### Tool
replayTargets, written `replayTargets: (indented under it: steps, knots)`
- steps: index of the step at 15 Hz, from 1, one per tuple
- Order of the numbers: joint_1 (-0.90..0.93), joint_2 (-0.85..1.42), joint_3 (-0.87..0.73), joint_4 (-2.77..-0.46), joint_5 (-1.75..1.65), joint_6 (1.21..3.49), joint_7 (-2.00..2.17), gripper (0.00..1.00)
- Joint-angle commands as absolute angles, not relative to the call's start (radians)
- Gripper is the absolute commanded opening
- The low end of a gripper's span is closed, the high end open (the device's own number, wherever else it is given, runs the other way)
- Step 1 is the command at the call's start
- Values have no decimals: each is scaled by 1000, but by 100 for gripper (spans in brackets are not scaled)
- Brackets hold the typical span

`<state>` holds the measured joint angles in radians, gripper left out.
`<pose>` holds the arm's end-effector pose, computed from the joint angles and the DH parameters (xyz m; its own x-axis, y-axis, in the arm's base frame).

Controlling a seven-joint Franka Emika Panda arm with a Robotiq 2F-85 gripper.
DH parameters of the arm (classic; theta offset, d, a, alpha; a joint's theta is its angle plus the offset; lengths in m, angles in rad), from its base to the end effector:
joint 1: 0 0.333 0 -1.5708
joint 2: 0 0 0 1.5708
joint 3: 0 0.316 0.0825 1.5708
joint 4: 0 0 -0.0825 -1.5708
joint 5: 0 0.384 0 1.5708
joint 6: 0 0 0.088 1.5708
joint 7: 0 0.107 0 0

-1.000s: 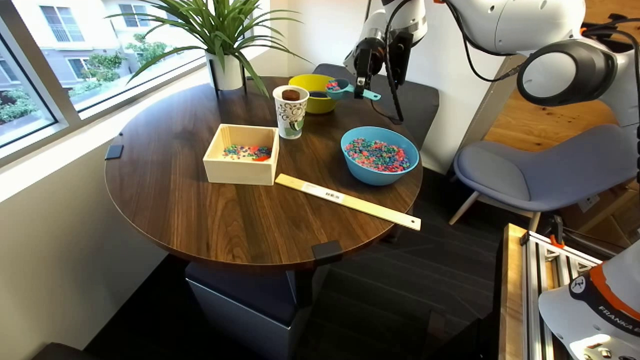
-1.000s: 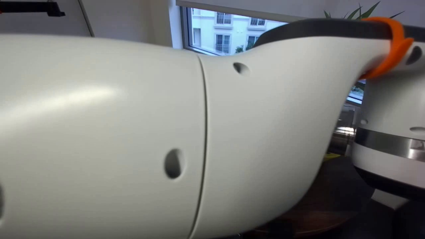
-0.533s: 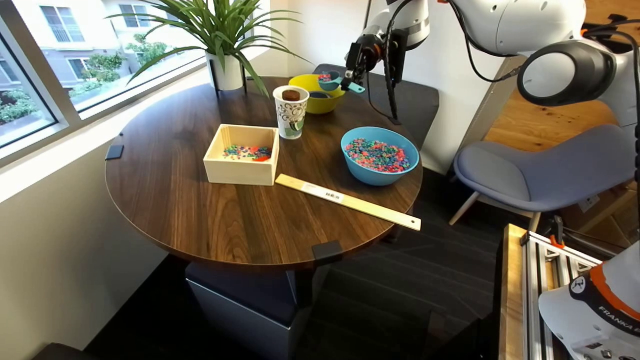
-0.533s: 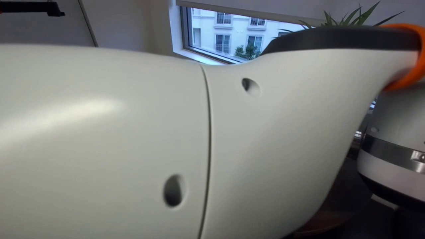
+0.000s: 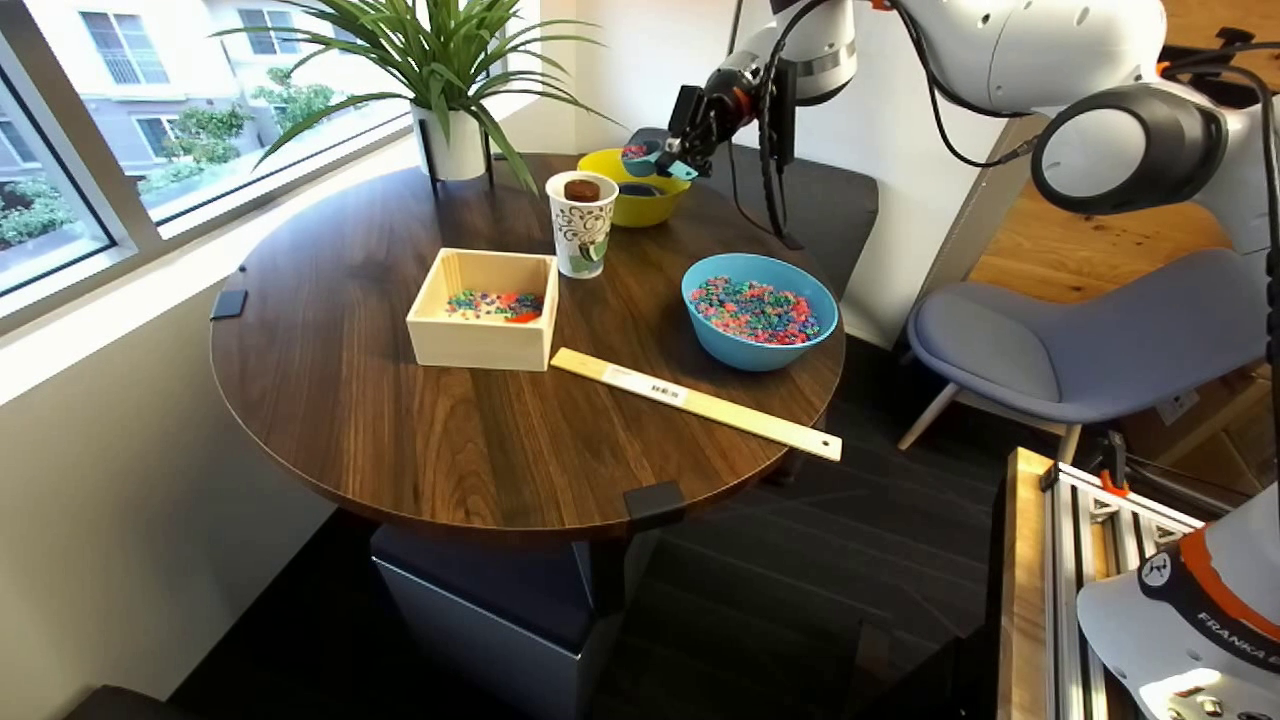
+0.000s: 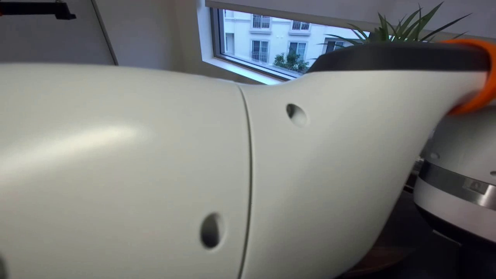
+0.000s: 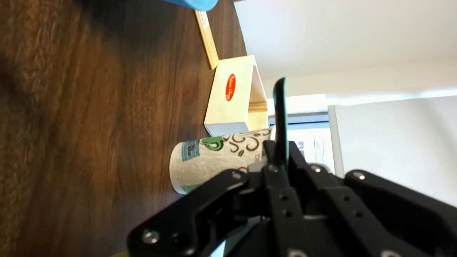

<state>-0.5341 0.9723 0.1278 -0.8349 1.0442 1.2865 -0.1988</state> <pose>0.7082 -0.2335 0.3724 0.9844 -0.0939 -0.1487 -0.1706 -0.3039 -0.9373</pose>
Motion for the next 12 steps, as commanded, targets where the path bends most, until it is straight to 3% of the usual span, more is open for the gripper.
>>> replayTargets:
  steps: [1,12]
  knots:
    - [-529,1010,130,-777,1069,1350,-124,2]
    - [-461,1063,63,-633,993,1357,109,2]
